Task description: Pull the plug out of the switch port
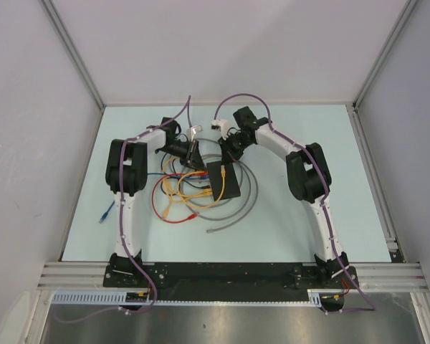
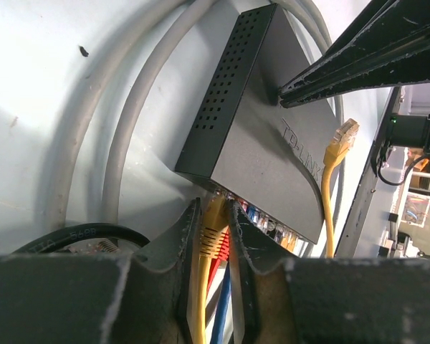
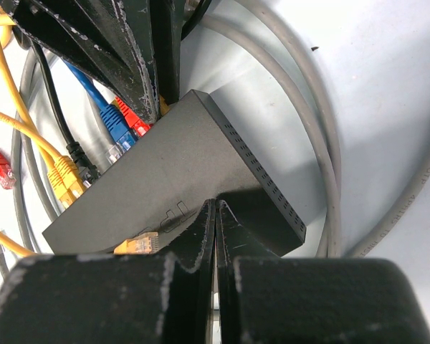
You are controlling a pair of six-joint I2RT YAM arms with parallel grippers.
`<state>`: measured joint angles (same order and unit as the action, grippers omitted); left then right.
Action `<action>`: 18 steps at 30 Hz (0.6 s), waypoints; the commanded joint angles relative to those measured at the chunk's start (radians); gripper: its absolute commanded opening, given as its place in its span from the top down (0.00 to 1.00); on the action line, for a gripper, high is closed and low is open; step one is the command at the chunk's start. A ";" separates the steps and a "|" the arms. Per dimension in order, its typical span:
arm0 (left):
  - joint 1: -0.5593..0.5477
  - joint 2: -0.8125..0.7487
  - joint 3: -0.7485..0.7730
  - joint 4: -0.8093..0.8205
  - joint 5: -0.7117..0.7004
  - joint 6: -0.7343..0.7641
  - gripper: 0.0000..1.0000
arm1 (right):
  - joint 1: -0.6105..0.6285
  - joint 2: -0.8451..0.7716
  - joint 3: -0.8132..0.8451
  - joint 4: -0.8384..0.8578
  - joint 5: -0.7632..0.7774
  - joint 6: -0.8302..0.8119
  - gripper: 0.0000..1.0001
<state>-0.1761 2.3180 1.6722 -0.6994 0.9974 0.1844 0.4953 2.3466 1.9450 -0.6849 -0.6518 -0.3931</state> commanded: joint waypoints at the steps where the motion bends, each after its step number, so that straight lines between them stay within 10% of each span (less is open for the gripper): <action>1: 0.000 -0.002 0.009 -0.005 -0.059 0.020 1.00 | 0.008 0.046 -0.060 -0.094 0.144 -0.016 1.00; 18: 0.021 0.086 0.131 -0.189 -0.010 0.167 1.00 | 0.008 0.040 -0.073 -0.088 0.155 -0.015 1.00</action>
<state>-0.1707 2.4054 1.8256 -0.8795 1.0157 0.2726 0.4953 2.3405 1.9362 -0.6781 -0.6395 -0.3923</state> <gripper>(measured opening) 0.218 0.008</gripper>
